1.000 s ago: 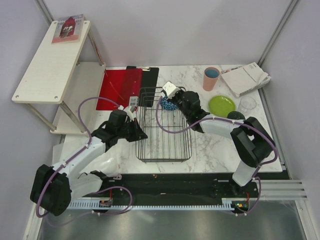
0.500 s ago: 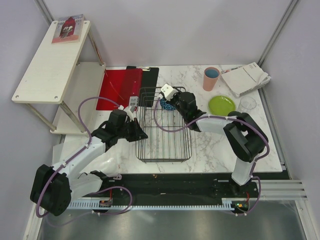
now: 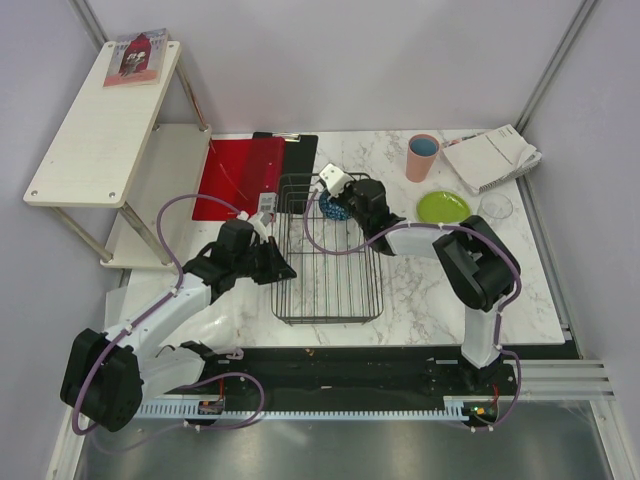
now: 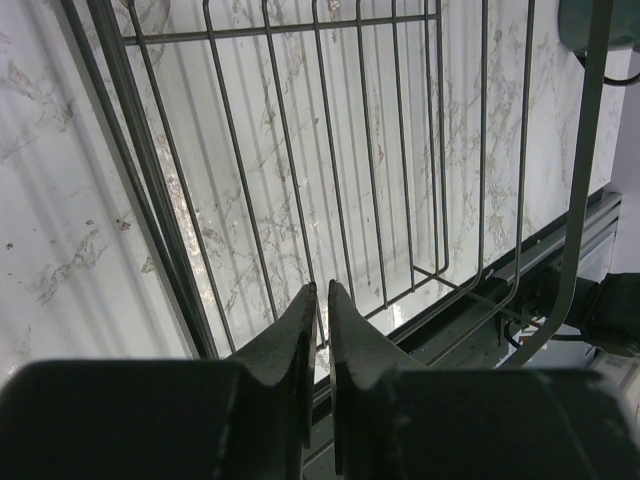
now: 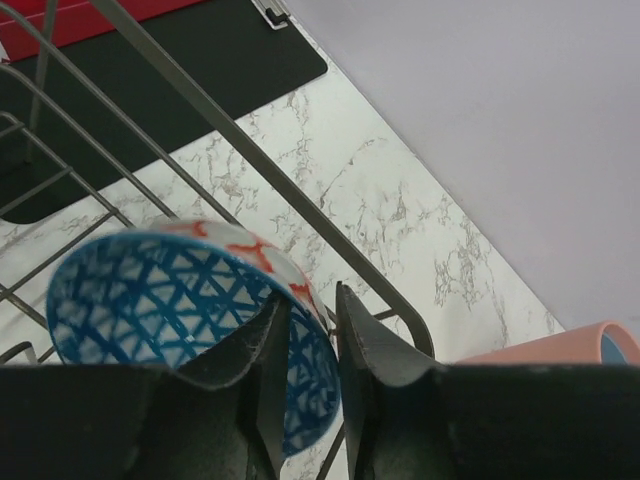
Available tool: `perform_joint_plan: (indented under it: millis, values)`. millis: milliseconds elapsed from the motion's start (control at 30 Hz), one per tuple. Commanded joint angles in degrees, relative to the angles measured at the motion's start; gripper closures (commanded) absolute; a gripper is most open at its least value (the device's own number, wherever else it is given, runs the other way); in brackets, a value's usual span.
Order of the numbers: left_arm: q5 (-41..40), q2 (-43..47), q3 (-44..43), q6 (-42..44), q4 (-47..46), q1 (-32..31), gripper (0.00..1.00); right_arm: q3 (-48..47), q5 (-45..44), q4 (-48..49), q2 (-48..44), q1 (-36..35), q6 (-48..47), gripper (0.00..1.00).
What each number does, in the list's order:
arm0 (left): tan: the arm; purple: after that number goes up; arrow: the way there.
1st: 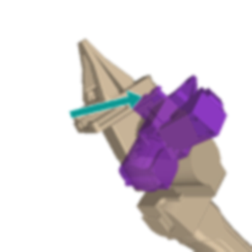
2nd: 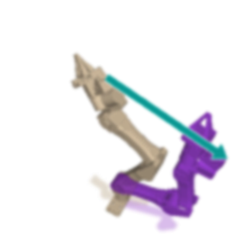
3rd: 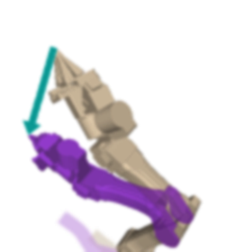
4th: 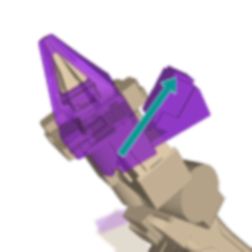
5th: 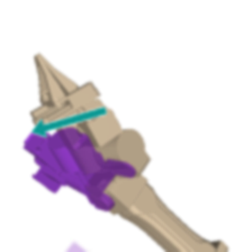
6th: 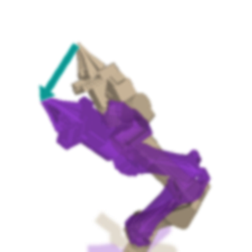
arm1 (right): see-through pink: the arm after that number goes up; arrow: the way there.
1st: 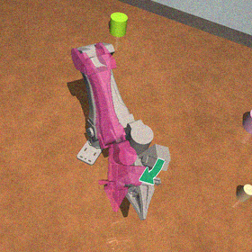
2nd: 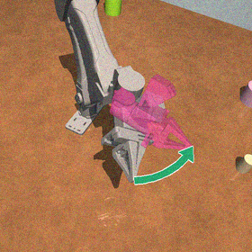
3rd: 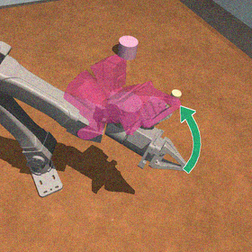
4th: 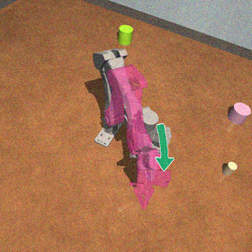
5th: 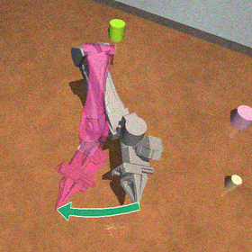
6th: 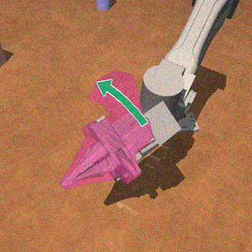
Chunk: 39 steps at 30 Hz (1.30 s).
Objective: Unload the mixed dishes from the dish rack
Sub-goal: Pick up the bowl from the dish rack.
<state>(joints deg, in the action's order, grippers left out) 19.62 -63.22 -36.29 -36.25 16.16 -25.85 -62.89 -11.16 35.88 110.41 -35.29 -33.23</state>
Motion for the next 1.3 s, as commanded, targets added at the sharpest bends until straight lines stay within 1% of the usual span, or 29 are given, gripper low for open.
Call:
perform_joint_plan:
  millis: [0, 100, 133, 267, 467, 533, 600, 633, 667, 733, 800, 867, 967, 1267]
  values:
    - [0.8, 0.3, 0.8, -0.1, 0.4, 0.0, 0.85, -2.3, 0.8, 1.9, 2.7, 0.6, 0.5, 0.74]
    - [0.6, 0.6, 1.0, -0.2, 0.6, 0.0, 0.85, -2.2, 1.1, 2.3, 3.4, 0.6, -0.3, 0.84]
    - [0.7, 0.6, 1.1, -0.3, 0.7, 0.1, 0.85, -2.1, 1.4, 2.3, 3.6, 0.6, -0.5, 0.89]
    - [0.9, 0.6, 1.1, -0.3, 0.8, 0.0, 0.86, -0.9, 1.4, 4.0, 3.3, 0.5, -1.0, 1.0]
    - [0.9, 0.2, 0.7, -0.4, 1.0, 0.0, 0.87, 0.8, 0.3, 5.6, 1.7, 0.0, -2.4, 1.0]
    - [1.0, 0.1, 0.3, -0.5, 1.0, 0.0, 0.87, 1.4, -1.8, 6.4, 1.5, -1.2, -5.4, 1.0]
    - [1.0, -0.1, 0.1, -0.5, 1.0, 0.0, 0.87, 1.9, -4.7, 8.5, 1.1, -2.6, -7.7, 1.0]
    - [1.0, -0.1, 0.0, -0.5, 1.0, 0.0, 0.87, 2.3, -6.1, 10.6, 1.3, -3.2, -10.8, 1.0]
    - [1.0, -0.3, -0.1, -0.5, 1.0, 0.0, 0.87, 2.6, -9.2, 11.9, 1.6, -3.8, -12.4, 1.0]
    - [1.2, -0.2, -0.4, -0.5, 1.0, 0.0, 0.87, 3.7, -11.9, 16.2, 2.4, -5.5, -16.1, 1.0]
    - [1.2, -0.1, -0.4, -0.3, 1.0, 0.0, 0.87, 4.4, -14.7, 18.0, 3.0, -6.5, -17.8, 1.0]
    - [1.1, -0.1, -0.4, -0.1, 1.3, 0.0, 0.87, 5.2, -17.5, 21.8, 3.9, -7.1, -19.7, 1.0]
    - [1.0, 0.4, -0.4, 0.0, 1.5, 0.0, 0.87, 6.7, -19.8, 26.7, 4.3, -7.8, -20.4, 1.0]
    - [1.2, 0.1, -0.8, 0.0, 1.5, 0.0, 0.87, 9.1, -21.9, 29.9, -0.1, -8.2, -19.5, 1.0]
